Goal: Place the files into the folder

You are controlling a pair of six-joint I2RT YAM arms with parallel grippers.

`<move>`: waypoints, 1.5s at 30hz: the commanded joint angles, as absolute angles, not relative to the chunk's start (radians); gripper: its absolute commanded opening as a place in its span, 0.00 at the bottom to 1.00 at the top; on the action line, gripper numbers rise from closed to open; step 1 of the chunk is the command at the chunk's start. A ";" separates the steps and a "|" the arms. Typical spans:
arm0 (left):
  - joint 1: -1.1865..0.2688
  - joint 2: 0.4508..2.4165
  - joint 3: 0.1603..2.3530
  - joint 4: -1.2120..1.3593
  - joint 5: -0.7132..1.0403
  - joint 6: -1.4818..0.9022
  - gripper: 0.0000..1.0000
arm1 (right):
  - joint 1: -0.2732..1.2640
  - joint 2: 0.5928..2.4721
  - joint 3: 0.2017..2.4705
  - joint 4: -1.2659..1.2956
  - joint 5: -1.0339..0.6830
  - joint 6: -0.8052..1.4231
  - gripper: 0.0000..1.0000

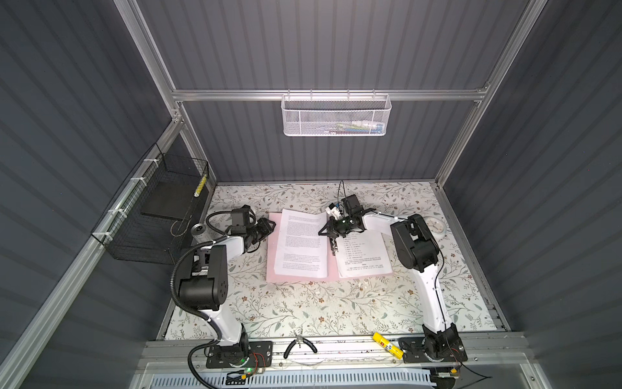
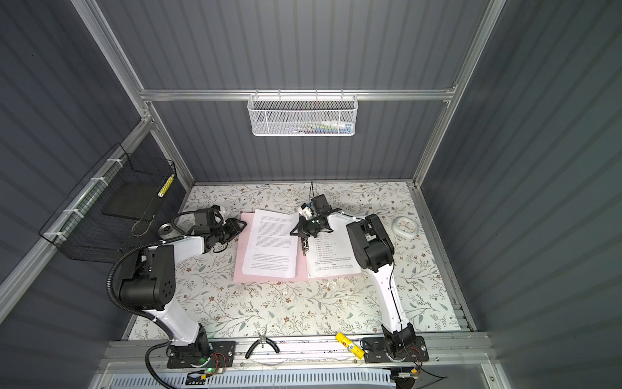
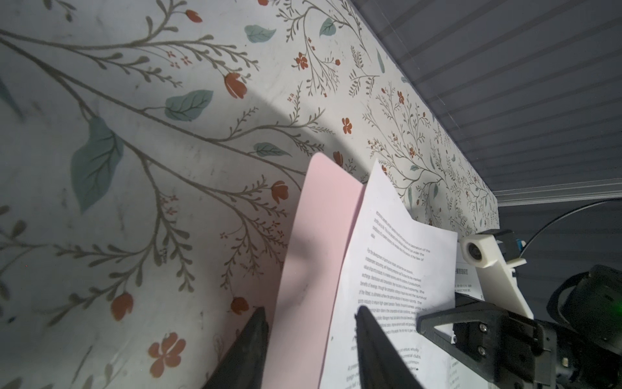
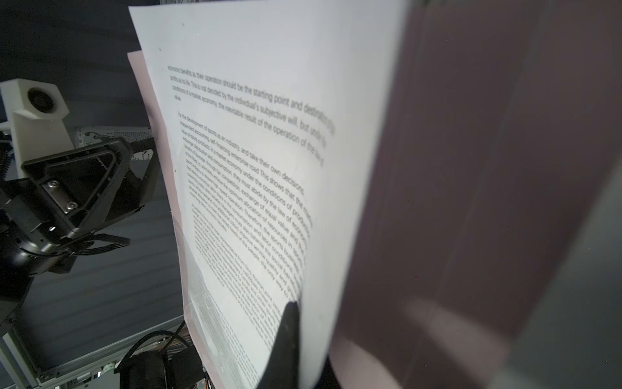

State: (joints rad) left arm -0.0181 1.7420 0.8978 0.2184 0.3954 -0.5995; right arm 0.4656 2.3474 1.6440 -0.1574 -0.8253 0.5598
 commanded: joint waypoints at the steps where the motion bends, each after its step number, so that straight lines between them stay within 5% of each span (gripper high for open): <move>1: -0.015 1.759 0.928 0.213 0.419 -0.595 0.45 | 0.482 2.320 1.640 -0.128 -0.865 0.538 0.00; 45: -0.015 1.781 0.928 0.190 0.402 -0.594 0.49 | 0.509 2.308 1.588 -0.022 -0.740 0.759 0.00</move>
